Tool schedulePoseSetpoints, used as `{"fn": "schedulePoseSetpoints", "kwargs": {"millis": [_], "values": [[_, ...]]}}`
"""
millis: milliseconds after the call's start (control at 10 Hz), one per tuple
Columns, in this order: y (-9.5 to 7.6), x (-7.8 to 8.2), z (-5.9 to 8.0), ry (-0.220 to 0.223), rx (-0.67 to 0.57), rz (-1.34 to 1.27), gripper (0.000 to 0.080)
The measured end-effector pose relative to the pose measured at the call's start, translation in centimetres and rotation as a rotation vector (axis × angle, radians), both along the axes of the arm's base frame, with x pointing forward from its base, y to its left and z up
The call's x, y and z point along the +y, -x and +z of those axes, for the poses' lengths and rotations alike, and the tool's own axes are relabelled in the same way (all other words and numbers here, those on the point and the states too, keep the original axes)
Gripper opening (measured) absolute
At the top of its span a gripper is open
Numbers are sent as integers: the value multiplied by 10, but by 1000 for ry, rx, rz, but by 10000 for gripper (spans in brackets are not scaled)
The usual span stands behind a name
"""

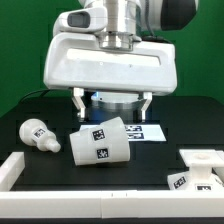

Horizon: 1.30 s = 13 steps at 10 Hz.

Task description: Assemble lamp

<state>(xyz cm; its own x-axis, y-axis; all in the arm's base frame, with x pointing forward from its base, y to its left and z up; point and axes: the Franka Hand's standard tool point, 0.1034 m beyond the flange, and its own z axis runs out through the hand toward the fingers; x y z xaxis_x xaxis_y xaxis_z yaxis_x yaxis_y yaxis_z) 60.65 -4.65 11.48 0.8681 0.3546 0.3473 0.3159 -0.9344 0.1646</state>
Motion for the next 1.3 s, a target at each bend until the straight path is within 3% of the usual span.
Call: {"fn": "schedulePoseSetpoints", "kwargs": {"millis": [100, 300, 400, 600, 700, 1200, 1300], "values": [[0, 0, 0, 28, 3, 62, 699], [9, -11, -4, 33, 79, 107, 699], [18, -27, -5, 4, 170, 89, 699], [43, -35, 3, -63, 366, 87, 699], [44, -41, 4, -67, 382, 94, 699], [44, -40, 2, -67, 379, 87, 699], [51, -47, 1, -66, 388, 97, 699]]}}
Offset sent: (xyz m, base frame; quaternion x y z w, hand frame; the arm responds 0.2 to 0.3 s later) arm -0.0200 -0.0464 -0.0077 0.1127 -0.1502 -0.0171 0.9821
